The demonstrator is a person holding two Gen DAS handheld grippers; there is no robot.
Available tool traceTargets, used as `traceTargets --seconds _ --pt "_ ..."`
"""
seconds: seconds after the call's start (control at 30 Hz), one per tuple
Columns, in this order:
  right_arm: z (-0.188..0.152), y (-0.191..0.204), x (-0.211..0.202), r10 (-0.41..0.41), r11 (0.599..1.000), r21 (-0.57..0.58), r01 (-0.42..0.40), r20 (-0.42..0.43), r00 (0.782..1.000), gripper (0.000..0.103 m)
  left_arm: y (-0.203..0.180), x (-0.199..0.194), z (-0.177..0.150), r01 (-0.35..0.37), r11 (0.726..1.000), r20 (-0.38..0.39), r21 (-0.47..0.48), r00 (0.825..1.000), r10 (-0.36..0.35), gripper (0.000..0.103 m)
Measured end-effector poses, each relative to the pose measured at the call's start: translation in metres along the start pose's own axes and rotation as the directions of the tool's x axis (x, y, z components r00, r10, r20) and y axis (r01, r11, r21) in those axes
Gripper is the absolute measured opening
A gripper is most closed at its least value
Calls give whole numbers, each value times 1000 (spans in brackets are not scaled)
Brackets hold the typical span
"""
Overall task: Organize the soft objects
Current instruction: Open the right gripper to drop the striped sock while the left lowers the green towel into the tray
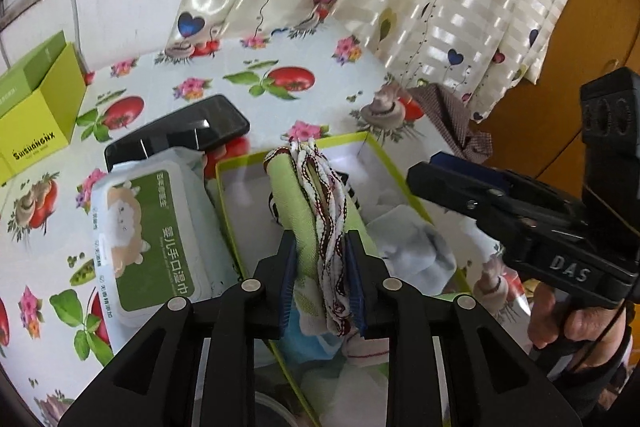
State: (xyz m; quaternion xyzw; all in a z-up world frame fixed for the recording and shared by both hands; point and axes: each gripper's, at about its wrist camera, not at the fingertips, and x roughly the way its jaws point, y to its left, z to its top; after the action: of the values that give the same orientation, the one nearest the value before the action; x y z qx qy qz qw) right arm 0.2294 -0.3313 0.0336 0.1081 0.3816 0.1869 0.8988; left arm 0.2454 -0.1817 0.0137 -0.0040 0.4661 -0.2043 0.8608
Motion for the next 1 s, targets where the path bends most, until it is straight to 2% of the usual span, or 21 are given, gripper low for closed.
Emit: traceTargets --seconds 0.17,0.4,0.6,0.63,0.7,0.77,0.83,1.0 --pt "0 2 1 1 1000 -4 -1 -2 1000 41 4 2 0 -25 1000 -8 -12 1000 25 42" --pt "-1 2 1 2 1000 -6 -2 -3 1000 41 -2 -1 -4 -72 997 14 19 997 72 42" --pt "-1 4 2 2 1000 -8 -2 -5 1000 41 -10 -6 -5 -69 996 45 60 997 66 41" --pt "-1 4 2 2 1000 -8 -2 -5 1000 41 -11 -7 -6 -70 995 52 66 996 67 41" --pt "-1 3 2 2 1000 -8 -2 -6 1000 41 -13 -8 -6 -83 993 58 81 995 79 29" --pt "-2 4 2 2 1000 -8 -2 -7 1000 41 -13 -8 -7 -88 992 60 88 995 83 27" --pt "-1 3 2 3 1000 -9 -3 -6 1000 41 -14 -8 -7 -95 991 58 94 994 90 20" --pt "-2 4 3 4 1000 -10 -4 -7 1000 41 -14 -6 -9 -95 991 49 98 995 90 19"
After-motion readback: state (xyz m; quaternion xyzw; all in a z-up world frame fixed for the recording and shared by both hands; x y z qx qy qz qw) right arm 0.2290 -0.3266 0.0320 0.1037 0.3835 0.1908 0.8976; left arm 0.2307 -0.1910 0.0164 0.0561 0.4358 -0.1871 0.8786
